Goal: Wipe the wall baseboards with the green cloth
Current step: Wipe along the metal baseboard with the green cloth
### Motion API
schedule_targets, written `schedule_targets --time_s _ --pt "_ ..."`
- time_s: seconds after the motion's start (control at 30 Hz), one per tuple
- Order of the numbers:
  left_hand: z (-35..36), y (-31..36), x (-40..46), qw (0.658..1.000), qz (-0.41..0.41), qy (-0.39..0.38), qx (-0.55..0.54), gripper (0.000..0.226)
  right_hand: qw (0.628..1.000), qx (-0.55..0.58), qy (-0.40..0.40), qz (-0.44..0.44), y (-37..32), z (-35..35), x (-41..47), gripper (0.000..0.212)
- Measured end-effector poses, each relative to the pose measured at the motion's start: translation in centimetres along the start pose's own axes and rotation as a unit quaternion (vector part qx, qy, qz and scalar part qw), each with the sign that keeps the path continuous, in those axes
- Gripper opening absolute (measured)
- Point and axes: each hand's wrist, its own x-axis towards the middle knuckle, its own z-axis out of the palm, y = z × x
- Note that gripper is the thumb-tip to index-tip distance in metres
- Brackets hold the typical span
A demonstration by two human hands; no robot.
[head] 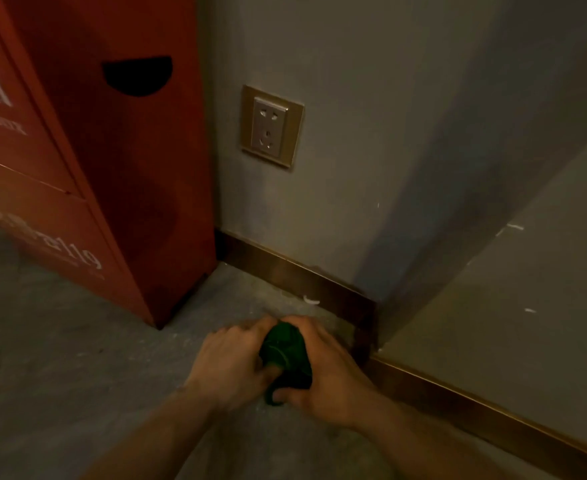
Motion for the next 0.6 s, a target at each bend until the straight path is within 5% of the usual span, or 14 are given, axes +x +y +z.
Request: schedule_targets --time_s 0.1,0.3,0.47,0.6 --pt "1.0 -0.6 0.5 0.999 -0.009 0.0 -0.042 0.042 0.999 -0.029 -0.01 0.027 0.7 1.0 0.9 0.098" --pt "2.4 -2.1 1.6 0.993 -0.015 0.033 -0.108 0.051 0.995 -0.048 0.083 0.031 1.5 2.1 2.7 0.069" --pt "4.6 -4.1 2.4 0.995 -0.024 0.059 -0.071 0.107 0.979 -0.15 0.134 0.044 2.6 0.9 4.2 0.067" --pt "7.4 -5.3 2.7 0.997 -0.045 0.041 0.042 0.126 0.95 -0.273 0.139 0.059 3.6 -0.2 5.7 0.067"
